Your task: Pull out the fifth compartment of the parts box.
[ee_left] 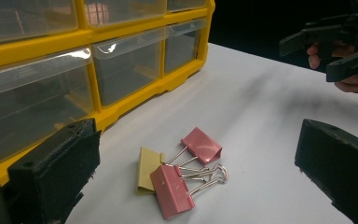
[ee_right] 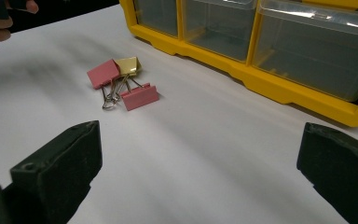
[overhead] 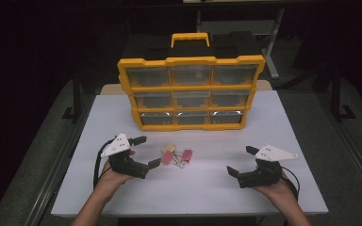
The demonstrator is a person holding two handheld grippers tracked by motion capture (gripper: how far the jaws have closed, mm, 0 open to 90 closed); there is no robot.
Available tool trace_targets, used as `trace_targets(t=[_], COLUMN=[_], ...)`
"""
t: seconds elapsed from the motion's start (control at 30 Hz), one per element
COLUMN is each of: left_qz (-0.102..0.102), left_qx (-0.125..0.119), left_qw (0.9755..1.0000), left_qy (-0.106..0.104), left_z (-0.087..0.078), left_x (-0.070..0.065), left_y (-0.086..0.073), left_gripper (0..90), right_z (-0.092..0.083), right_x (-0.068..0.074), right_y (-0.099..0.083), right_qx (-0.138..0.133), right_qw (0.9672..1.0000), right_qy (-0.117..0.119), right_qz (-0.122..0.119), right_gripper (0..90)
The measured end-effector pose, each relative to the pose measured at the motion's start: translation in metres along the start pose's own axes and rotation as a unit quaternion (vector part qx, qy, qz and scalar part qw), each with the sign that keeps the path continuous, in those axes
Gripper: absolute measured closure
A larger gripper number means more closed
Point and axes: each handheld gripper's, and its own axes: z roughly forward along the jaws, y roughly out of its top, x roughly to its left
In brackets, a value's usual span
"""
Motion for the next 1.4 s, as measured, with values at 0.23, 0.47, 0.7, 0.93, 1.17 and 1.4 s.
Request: trace_targets(t=[0.23, 0.47, 0.7, 0.93, 1.17, 1.4], left_qz=[0.005, 0.010, 0.009, 0.013, 0.012, 0.020], left_qx=[-0.003, -0.005, -0.002, -0.005, 0.005, 0.005], left_qw=[1.0000, 0.9999, 0.9999, 0.9997, 0.9996, 0.9994], left_qy=[-0.003, -0.006, -0.011, -0.018, -0.025, -0.027], left_z=[0.005, 0.010, 0.017, 0.023, 0.030, 0.037], left_x=[0.000, 0.001, -0.001, -0.002, -0.001, -0.002], left_y=[0.004, 0.010, 0.012, 0.014, 0.015, 0.016], left_gripper=[0.0, 0.0, 0.0, 0.0, 0.0, 0.0], right_z=[0.000, 0.001, 0.002, 0.002, 0.003, 0.003], right_x=[0.000, 0.002, 0.002, 0.001, 0.002, 0.002], right_y=[0.000, 0.000, -0.001, -0.001, -0.001, -0.001], right_qx=[0.001, 0.004, 0.005, 0.003, 0.003, 0.004], right_qw=[1.0000, 1.0000, 1.0000, 1.0000, 1.0000, 1.0000], right_qy=[0.002, 0.004, 0.006, 0.004, 0.005, 0.007], right_qz=[0.000, -0.003, -0.002, -0.001, -0.001, -0.002], right_gripper=[0.0, 0.0, 0.0, 0.0, 0.0, 0.0])
